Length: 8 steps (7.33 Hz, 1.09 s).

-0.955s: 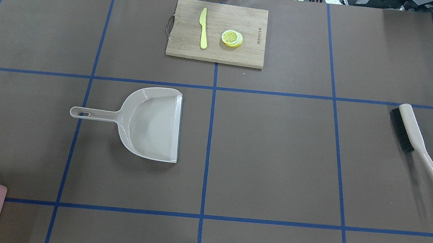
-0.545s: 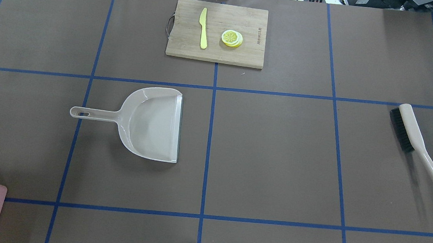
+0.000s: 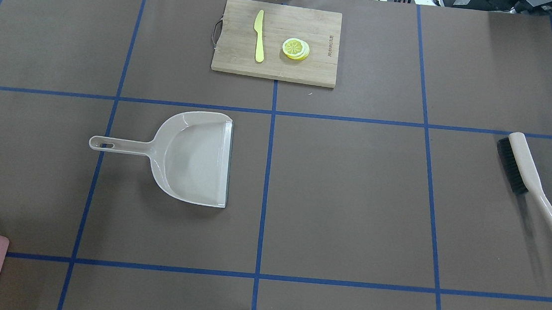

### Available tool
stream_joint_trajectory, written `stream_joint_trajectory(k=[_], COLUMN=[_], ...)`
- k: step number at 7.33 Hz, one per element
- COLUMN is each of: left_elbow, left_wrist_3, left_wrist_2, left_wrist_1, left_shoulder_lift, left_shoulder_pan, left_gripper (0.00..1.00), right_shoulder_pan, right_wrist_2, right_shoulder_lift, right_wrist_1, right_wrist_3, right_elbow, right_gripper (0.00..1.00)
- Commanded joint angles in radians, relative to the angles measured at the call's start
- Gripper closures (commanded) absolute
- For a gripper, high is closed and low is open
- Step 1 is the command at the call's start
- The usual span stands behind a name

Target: Sweep and dump trash into bin

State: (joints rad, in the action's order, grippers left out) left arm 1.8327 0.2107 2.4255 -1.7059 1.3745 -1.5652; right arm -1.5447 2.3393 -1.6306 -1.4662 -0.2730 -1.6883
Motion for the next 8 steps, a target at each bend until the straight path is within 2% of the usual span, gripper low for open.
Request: stream_joint_trajectory(k=[1, 2, 8], left_elbow=[0.023, 0.048, 0.028], left_wrist_3=[-0.007, -0.007, -0.022], left_wrist_2=[-0.003, -0.005, -0.011], left_wrist_1=[-0.004, -0.003, -0.003], left_shoulder_lift=[-0.012, -0.037, -0.037], left_shoulder_pan=[-0.007, -0.013, -0.010], left_gripper=[0.02, 0.02, 0.02], right_shoulder_pan=[0.000, 0.000, 0.000], right_wrist_2=[-0.002, -0.003, -0.006], right_shoulder_lift=[0.000, 0.002, 0.000], right_wrist_1=[0.006, 0.006, 0.029], right_wrist_3=[0.000, 0.000, -0.002], right_elbow=[-0.001, -0.001, 0.002], right_gripper=[0.00, 0.00, 0.00])
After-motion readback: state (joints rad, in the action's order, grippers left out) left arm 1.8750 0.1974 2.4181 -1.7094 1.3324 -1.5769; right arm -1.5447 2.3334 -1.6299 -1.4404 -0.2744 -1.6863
